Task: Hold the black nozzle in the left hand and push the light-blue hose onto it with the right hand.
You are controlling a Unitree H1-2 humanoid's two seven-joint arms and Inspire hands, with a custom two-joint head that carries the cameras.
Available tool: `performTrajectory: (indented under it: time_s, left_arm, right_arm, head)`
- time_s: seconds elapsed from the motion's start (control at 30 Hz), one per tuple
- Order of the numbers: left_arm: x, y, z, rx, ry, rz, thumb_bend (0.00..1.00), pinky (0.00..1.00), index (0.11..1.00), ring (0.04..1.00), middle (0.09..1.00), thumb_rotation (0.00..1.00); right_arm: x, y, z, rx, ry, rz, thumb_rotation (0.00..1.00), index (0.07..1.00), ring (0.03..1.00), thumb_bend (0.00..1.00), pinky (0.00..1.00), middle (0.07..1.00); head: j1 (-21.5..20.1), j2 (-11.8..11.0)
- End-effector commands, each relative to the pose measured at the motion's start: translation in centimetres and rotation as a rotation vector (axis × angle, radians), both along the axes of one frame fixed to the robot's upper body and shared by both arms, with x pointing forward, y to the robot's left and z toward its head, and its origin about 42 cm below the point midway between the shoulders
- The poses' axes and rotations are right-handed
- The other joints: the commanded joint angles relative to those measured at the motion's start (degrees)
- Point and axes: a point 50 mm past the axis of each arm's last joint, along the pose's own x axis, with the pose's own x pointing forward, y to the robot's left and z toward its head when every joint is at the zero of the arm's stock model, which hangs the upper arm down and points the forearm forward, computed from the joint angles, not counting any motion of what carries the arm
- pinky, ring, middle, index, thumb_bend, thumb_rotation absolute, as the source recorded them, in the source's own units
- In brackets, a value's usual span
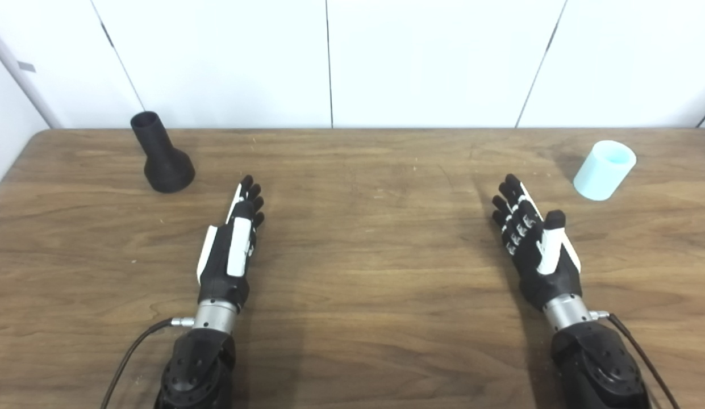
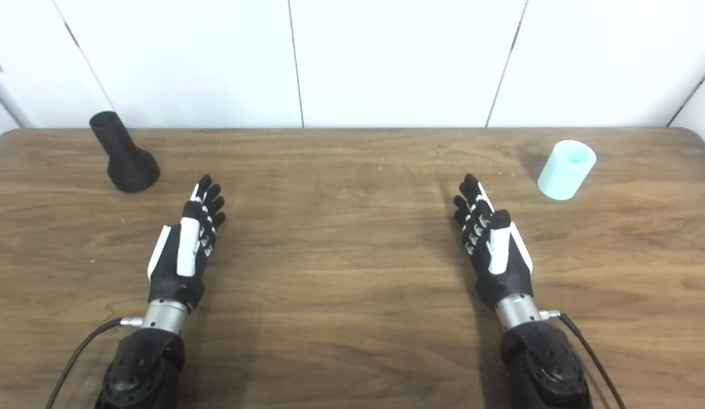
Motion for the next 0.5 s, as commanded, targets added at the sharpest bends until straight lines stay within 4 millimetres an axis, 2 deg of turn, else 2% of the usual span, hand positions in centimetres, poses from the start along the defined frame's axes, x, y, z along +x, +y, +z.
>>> performTrajectory:
  time_s: [0.0,0.23,0.3,0.33,0.4,0.43,0.47]
  left_arm:
    - [0.7,-0.6,1.5,0.003,-0.079,-0.009,0.85,1.0,1.0,1.0,1.0,1.0]
    - [0.2,-1.5,0.5,0.016,-0.076,-0.001,0.84,1.0,1.0,1.0,1.0,1.0]
    - [0.2,-1.5,0.2,0.019,-0.077,0.006,0.84,1.0,1.0,1.0,1.0,1.0]
    - [0.1,-1.6,0.1,0.019,-0.078,0.011,0.84,1.0,1.0,1.0,1.0,1.0]
    - [0.1,-1.6,0.1,0.019,-0.084,0.02,0.83,1.0,1.0,1.0,1.0,1.0]
    - [0.1,-1.5,0.0,0.02,-0.087,0.028,0.83,1.0,1.0,1.0,1.0,1.0]
    - [0.1,-1.3,-0.2,0.021,-0.091,0.037,0.82,1.0,1.0,1.0,1.0,1.0]
  right_arm:
    - [0.3,-0.3,0.7,0.003,-0.046,0.019,1.0,1.0,1.0,0.77,1.0,1.0]
    - [-0.1,-1.4,-0.8,0.006,-0.041,0.018,1.0,1.0,1.0,0.77,1.0,1.0]
    - [-0.2,-1.8,-1.3,0.006,-0.041,0.017,1.0,1.0,1.0,0.77,1.0,1.0]
    - [-0.2,-2.0,-1.5,0.006,-0.041,0.017,1.0,1.0,1.0,0.77,1.0,1.0]
    - [-0.3,-2.2,-1.9,0.007,-0.041,0.017,1.0,1.0,1.0,0.76,1.0,1.0]
    - [-0.3,-2.4,-2.2,0.007,-0.04,0.018,1.0,1.0,1.0,0.76,1.0,1.0]
    - [-0.4,-2.5,-2.4,0.008,-0.039,0.019,1.0,1.0,1.0,0.76,1.0,1.0]
  head:
    - [0.6,-0.8]
    - [4.8,-5.0]
    - [5.0,-5.2]
    - [5.9,-6.7]
    - [6.0,-6.7]
    - [6.6,-8.2]
    - [6.7,-8.3]
